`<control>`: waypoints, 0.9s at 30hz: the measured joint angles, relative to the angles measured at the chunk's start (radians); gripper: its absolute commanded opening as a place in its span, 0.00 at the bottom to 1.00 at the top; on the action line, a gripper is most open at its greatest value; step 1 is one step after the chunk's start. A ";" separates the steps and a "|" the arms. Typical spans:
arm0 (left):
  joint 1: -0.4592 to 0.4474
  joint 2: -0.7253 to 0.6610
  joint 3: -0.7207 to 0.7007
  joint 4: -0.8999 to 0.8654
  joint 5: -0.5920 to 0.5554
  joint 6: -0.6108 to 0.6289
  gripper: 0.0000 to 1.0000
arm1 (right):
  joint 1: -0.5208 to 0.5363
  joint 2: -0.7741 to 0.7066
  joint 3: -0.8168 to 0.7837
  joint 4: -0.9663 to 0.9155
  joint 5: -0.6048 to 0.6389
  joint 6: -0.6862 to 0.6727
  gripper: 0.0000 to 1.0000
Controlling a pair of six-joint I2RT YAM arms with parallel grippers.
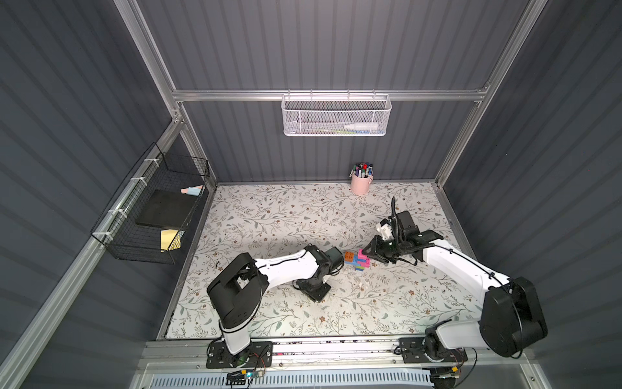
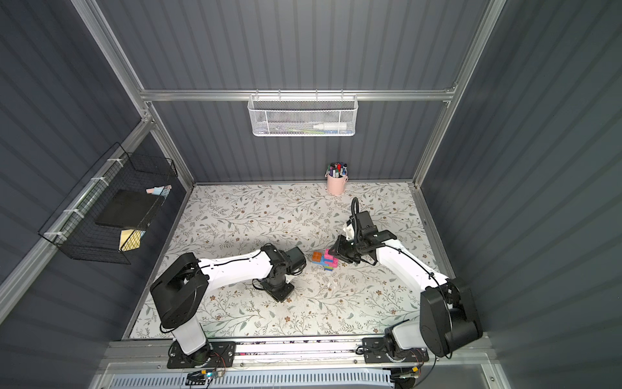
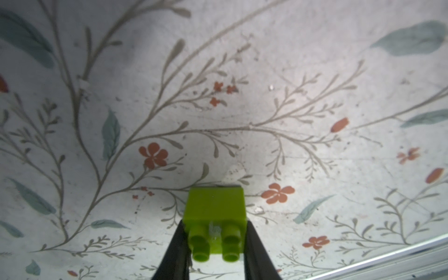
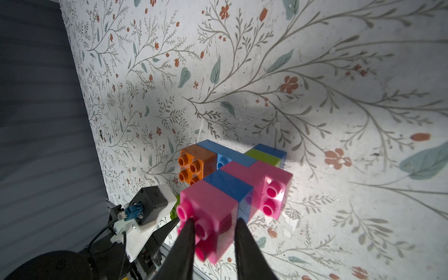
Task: Assemble the number 4 with lego
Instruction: Pick up the lego brick from the center of the board.
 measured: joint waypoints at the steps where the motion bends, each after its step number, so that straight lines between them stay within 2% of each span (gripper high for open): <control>1: 0.000 0.000 0.020 -0.008 -0.002 -0.011 0.16 | 0.000 0.000 0.000 0.000 0.000 0.000 0.30; 11: 0.030 0.005 0.341 -0.062 -0.031 -0.149 0.14 | 0.000 0.001 -0.002 0.008 -0.002 0.000 0.30; 18: 0.068 0.048 0.450 -0.063 -0.034 -0.251 0.12 | 0.000 0.001 -0.002 0.008 -0.002 0.000 0.30; 27: 0.068 0.182 0.573 -0.048 -0.003 -0.288 0.11 | 0.000 0.002 -0.003 0.015 -0.002 0.001 0.30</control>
